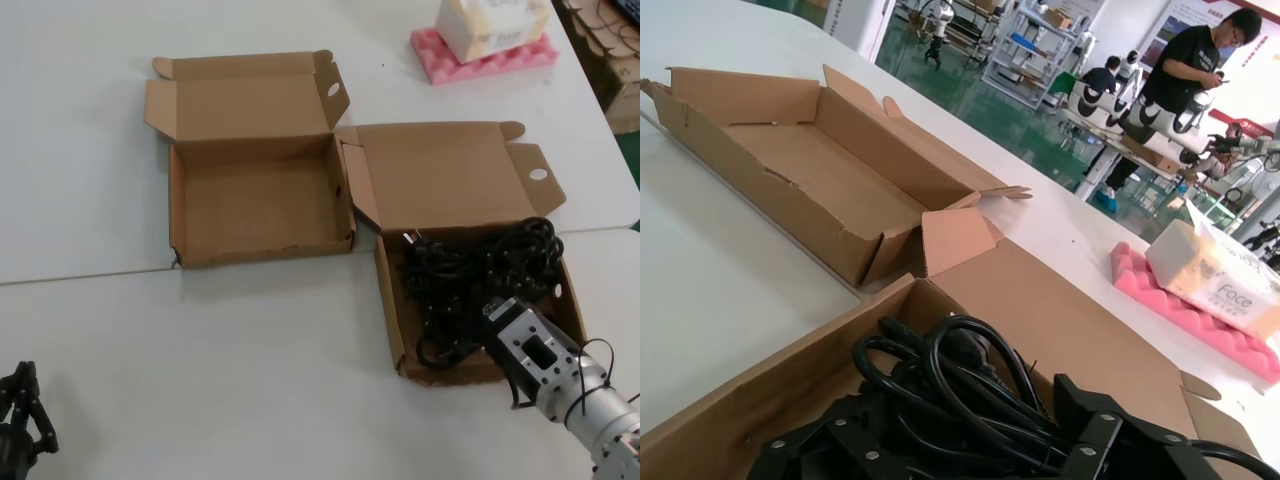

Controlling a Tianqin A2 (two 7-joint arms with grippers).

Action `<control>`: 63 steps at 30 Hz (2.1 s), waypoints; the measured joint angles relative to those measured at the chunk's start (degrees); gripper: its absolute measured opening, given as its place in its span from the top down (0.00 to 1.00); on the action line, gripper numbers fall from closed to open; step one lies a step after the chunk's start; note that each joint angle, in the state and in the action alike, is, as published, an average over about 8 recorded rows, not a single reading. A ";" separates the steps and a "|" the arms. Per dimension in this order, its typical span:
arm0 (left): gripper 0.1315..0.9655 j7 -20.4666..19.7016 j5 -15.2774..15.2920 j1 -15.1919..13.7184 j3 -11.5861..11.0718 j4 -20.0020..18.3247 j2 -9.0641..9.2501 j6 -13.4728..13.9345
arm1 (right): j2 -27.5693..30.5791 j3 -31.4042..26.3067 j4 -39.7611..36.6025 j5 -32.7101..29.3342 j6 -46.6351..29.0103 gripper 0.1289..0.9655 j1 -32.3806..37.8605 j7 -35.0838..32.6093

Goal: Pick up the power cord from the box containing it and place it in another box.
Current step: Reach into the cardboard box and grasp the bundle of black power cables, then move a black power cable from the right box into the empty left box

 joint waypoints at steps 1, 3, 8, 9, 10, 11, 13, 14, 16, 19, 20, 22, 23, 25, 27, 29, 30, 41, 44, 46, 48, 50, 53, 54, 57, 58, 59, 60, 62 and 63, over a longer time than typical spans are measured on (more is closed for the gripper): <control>0.91 0.00 0.00 0.00 0.00 0.00 0.00 0.00 | 0.04 0.03 0.08 0.16 -0.04 0.41 -0.02 0.00; 0.93 0.00 0.00 0.00 0.00 0.00 0.00 0.00 | 0.19 0.12 0.37 0.37 -0.05 0.46 -0.12 0.00; 0.96 0.00 0.00 0.00 0.00 0.00 0.00 0.00 | 0.89 0.64 2.04 0.54 0.02 0.54 -0.75 0.00; 0.96 0.00 0.00 0.00 0.00 0.00 0.00 0.00 | 1.07 0.79 2.53 0.53 0.03 0.56 -0.94 0.00; 0.96 0.00 0.00 0.00 0.00 0.00 0.00 0.00 | 1.26 0.96 3.05 0.49 0.02 0.58 -1.15 0.00; 0.96 0.00 0.00 0.00 0.00 0.00 0.00 0.00 | 1.43 1.12 3.58 0.43 0.01 0.60 -1.36 0.00; 0.96 0.00 0.00 0.00 0.00 0.00 0.00 0.00 | 1.78 1.48 4.67 0.26 -0.06 0.62 -1.82 0.00; 0.96 0.00 0.00 0.00 0.00 0.00 0.00 0.00 | 1.93 1.67 5.17 0.15 -0.12 0.62 -2.04 0.00; 0.96 0.00 0.00 0.00 0.00 0.00 0.00 0.00 | 2.20 2.08 6.08 -0.13 -0.28 0.62 -2.47 0.00; 0.96 0.00 0.00 0.00 0.00 0.00 0.00 0.00 | 2.45 2.76 7.04 -0.60 -0.59 0.71 -3.01 0.00; 0.96 0.00 0.00 0.00 0.00 0.00 0.00 0.00 | 2.49 2.99 7.23 -0.76 -0.71 0.74 -3.15 0.00; 0.96 0.00 0.00 0.00 0.00 0.00 0.00 0.00 | 2.49 3.44 7.47 -1.10 -0.97 0.80 -3.38 0.00; 0.96 0.00 0.00 0.00 0.00 0.00 0.00 0.00 | 2.46 3.66 7.52 -1.27 -1.12 0.83 -3.46 0.00; 0.96 0.00 0.00 0.00 0.00 0.00 0.00 0.00 | 2.36 4.08 7.57 -1.60 -1.42 0.86 -3.59 0.00; 0.96 0.00 0.00 0.00 0.00 0.00 0.00 0.00 | 2.24 4.61 7.67 -1.99 -1.79 0.87 -3.72 0.00; 0.96 0.00 0.00 0.00 0.00 0.00 0.00 0.00 | 2.10 5.34 8.01 -2.39 -2.21 0.89 -3.92 0.00; 0.96 0.00 0.00 0.00 0.00 0.00 0.00 0.00 | 2.00 5.91 8.36 -2.53 -2.48 0.89 -4.09 0.00; 0.96 -0.01 0.00 0.00 0.00 0.00 0.00 0.00 | -4.14 16.70 17.60 -2.06 -9.23 0.92 -4.71 0.00; 0.96 -0.01 0.01 0.00 0.00 0.00 0.00 0.00 | -7.33 17.26 17.61 -3.34 -11.71 0.92 -2.25 0.00; 0.96 -0.02 0.01 0.00 0.00 0.00 0.00 0.00 | -9.59 16.25 15.97 -4.61 -12.99 0.92 0.32 0.00; 0.96 -0.02 0.01 0.00 0.00 0.00 0.00 0.00 | -11.88 14.04 12.95 -6.08 -13.67 0.92 3.53 0.00; 0.96 -0.02 0.01 0.00 0.00 0.00 0.00 0.00 | -14.25 11.03 8.83 -7.51 -13.96 0.92 7.12 0.00; 0.96 -0.02 0.01 0.00 0.00 0.00 0.00 0.00 | -18.00 5.72 1.37 -9.25 -13.95 0.92 12.69 0.00; 0.96 -0.02 0.01 0.00 0.00 0.00 0.00 0.00 | -19.33 3.95 -1.35 -9.66 -13.96 0.92 14.50 0.00; 0.96 -0.02 0.01 0.00 0.00 0.00 0.00 0.00 | -23.36 -0.71 -9.42 -10.36 -14.20 0.92 19.31 0.00; 0.96 -0.02 0.01 0.00 0.00 0.00 0.00 0.00 | -24.73 -2.09 -12.14 -10.63 -14.29 0.92 20.75 0.00; 0.96 -0.02 0.01 0.00 0.00 0.00 0.00 0.00 | -26.06 -3.28 -14.75 -10.95 -14.36 0.92 22.01 0.00; 0.96 -0.02 0.01 0.00 0.00 0.00 0.00 0.00 | -27.47 -4.39 -17.49 -11.37 -14.41 0.92 23.22 0.00; 0.96 -0.02 0.01 0.00 0.00 0.00 0.00 0.00 | -30.22 -6.22 -22.81 -12.53 -14.34 0.92 25.26 0.00; 0.96 -0.02 0.01 0.00 0.00 0.00 0.00 0.00 | -31.58 -6.95 -25.43 -13.24 -14.23 0.92 26.12 0.00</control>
